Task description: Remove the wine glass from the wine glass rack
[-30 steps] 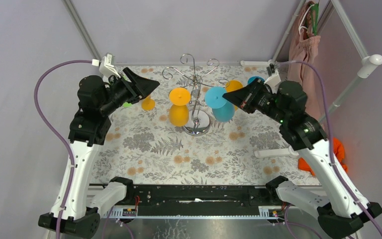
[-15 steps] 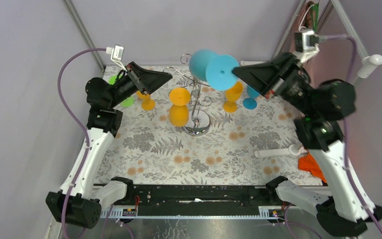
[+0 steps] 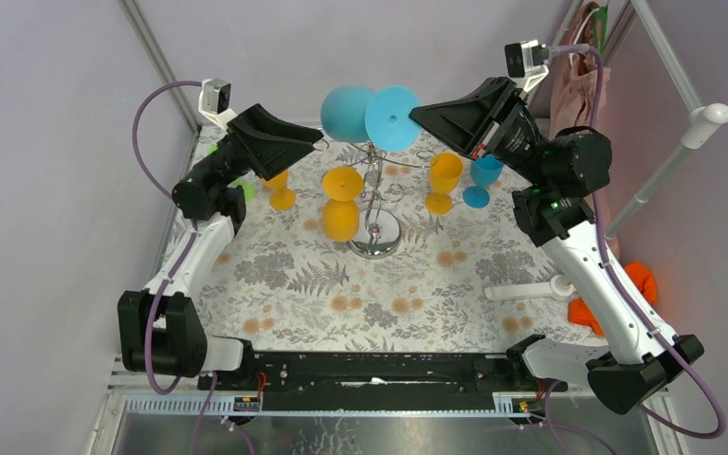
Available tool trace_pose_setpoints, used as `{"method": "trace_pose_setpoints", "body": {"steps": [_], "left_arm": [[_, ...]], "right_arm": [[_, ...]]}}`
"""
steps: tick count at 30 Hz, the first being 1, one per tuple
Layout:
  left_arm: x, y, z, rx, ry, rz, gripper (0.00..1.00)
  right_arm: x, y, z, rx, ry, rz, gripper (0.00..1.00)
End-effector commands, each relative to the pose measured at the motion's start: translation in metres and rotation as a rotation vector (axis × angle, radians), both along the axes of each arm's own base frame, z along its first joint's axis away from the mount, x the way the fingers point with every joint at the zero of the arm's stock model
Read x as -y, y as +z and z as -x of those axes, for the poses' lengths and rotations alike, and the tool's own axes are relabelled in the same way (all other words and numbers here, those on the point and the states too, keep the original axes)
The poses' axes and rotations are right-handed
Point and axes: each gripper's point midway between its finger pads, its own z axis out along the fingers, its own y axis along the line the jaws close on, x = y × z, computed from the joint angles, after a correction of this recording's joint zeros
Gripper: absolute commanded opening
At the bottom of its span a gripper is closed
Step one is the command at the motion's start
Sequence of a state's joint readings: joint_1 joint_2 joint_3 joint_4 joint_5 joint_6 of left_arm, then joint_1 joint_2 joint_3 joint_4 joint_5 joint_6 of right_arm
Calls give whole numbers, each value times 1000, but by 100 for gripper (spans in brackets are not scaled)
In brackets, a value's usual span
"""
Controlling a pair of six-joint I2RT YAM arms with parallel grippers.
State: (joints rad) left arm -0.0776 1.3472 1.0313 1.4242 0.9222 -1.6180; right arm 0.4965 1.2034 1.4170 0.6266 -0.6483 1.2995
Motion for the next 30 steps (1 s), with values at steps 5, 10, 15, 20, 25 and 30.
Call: {"method": "trace_pose_setpoints", "body": {"steps": [5,10,15,20,25,30], "left_arm": [[-4,3,24,123,-27,4,69],[-4,12,32,149,-29,11,69],[-4,12,31,143,-34,8,70],[-5,17,35,155,-34,16,70],[-5,37,58,215,-49,35,68],[-8,56,98,296,-63,60,60]], "right_arm": [[8,19,23,97,35,-52,0],[0,12,14,67,92,-70,0],[-6,4,6,27,128,-75,0],[-12,-9,-2,-11,144,-60,0],[-16,-21,-4,-22,237,-126,0],[-16,-35,-11,-57,355,-219,0]]}}
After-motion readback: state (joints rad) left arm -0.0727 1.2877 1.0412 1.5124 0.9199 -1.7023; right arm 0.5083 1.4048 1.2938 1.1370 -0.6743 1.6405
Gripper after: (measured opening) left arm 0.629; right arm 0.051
